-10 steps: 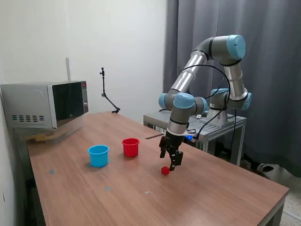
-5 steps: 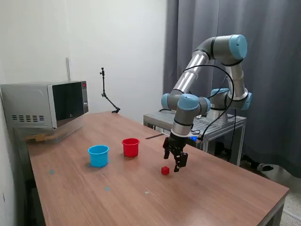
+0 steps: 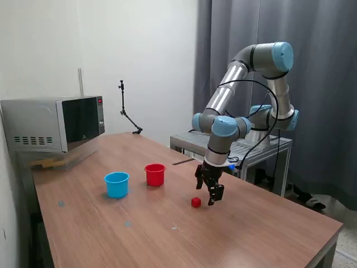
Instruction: Place red objects in the red bin, and blue objects in the blue bin.
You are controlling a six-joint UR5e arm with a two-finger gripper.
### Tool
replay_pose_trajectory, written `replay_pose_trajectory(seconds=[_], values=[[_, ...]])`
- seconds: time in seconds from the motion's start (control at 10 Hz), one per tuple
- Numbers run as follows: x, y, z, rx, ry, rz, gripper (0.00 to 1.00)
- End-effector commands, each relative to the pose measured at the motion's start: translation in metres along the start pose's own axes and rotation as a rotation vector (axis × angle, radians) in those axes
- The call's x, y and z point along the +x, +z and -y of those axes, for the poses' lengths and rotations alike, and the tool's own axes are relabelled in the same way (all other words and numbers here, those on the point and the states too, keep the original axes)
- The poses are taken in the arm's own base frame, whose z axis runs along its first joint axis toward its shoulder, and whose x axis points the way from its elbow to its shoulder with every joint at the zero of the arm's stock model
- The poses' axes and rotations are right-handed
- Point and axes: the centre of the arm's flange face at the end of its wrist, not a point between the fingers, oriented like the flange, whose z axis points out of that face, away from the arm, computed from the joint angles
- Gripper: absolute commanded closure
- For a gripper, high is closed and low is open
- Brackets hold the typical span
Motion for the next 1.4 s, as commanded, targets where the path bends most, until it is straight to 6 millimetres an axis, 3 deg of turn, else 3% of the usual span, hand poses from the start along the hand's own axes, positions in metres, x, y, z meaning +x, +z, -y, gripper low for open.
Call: replay_pose_trajectory(seconds=[0.0, 0.2, 0.5, 1.1, 1.3], values=[[0.002, -0.009, -0.012, -0.025, -0.007, -0.009, 0.0], [0.007, -0.031, -0.029, -0.07, -0.006, -0.039, 0.0], [0.012, -0.03, -0.027, -0.062, -0.058, -0.061, 0.0], [0.017, -0.02, -0.018, -0.039, 0.013, -0.054, 0.0], [0.018, -0.004, -0.017, -0.017, 0.013, -0.045, 0.0]])
